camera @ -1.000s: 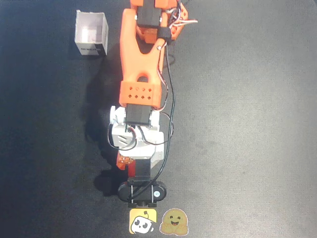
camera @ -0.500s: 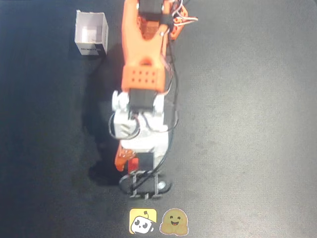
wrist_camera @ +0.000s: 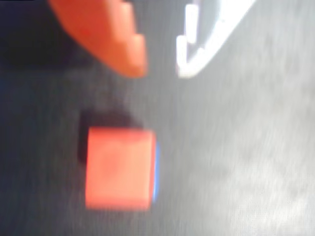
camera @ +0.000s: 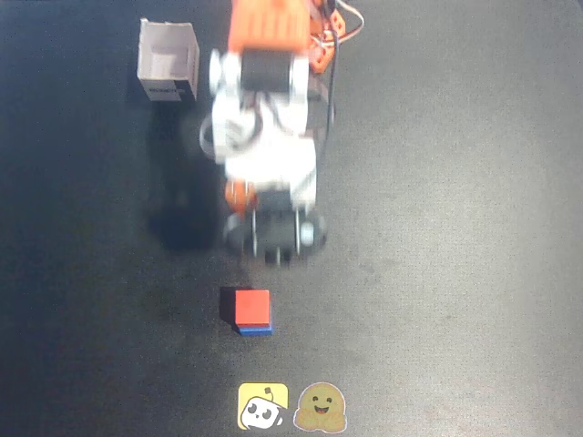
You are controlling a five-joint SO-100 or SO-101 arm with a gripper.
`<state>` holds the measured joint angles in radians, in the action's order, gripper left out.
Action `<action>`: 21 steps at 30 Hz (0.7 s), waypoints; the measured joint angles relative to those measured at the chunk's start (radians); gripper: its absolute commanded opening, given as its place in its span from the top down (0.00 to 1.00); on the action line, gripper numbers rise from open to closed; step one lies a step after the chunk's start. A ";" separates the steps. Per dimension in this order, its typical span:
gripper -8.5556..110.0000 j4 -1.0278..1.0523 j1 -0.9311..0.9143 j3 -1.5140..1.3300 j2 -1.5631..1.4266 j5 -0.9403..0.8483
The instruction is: Put the red cube on top of the blue cube.
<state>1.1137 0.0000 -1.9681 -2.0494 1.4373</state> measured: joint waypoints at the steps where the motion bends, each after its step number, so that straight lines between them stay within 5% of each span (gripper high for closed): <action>1: 0.93 0.000 0.000 -0.054 -0.055 0.000; 21: 0.92 0.028 0.020 -0.778 -1.020 -0.034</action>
<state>1.1413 0.0199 -2.7458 -3.0695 1.4036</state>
